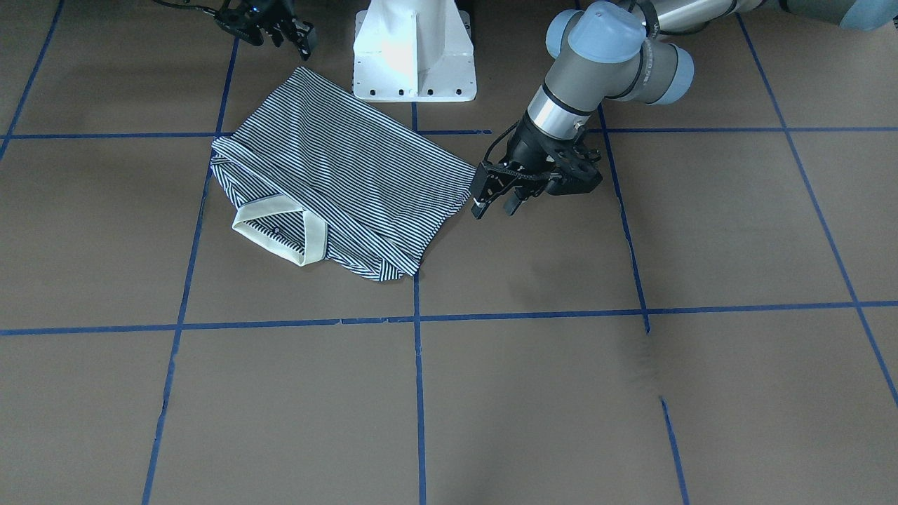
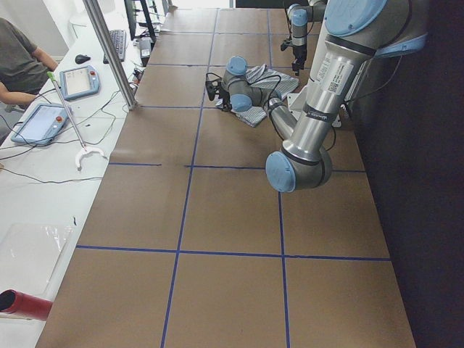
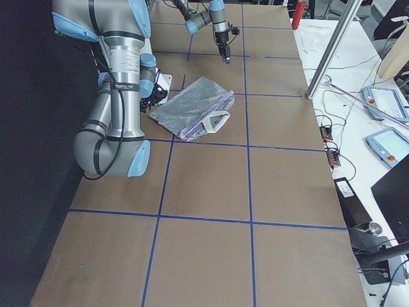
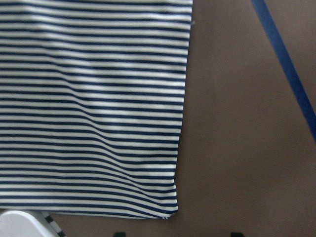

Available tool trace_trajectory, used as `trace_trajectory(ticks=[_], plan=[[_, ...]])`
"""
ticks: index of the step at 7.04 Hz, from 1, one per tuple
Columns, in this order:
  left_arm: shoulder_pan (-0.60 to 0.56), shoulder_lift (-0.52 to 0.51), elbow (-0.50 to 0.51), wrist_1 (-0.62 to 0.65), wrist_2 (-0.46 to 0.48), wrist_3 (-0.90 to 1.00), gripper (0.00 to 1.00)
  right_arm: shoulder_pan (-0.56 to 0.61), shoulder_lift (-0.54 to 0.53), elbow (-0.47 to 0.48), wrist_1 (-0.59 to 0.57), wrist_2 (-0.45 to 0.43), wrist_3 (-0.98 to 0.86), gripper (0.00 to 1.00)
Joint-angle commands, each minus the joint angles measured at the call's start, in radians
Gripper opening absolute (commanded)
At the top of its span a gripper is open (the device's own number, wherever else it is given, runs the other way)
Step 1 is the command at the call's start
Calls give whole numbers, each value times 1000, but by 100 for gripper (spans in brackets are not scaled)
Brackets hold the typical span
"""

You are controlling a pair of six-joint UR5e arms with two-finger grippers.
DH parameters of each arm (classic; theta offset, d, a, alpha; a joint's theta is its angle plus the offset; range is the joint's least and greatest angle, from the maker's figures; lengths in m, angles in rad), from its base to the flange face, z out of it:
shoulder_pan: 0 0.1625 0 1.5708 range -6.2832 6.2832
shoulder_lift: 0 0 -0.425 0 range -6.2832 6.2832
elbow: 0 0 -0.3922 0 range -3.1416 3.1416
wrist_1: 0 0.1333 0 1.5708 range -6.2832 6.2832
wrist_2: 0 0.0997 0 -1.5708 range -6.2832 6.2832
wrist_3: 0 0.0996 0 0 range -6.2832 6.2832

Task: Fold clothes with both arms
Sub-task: 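Bring the left gripper to the shirt's edge while the right gripper reaches the collar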

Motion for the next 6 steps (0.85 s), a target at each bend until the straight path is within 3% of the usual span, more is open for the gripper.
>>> trace_trajectory(ticks=[1,3,5,6], plan=[[146,30,-9,53,153,-71,74,173,68,66,-149,2,-11,100],[202,27,-9,152,204,-72,72,319,131,40,-159,3,-83,100],[235,21,-46,233,234,-73,68,347,168,3,-159,-4,-141,100],[254,24,-49,247,235,-74,68,364,235,-45,-160,-3,-143,100]])
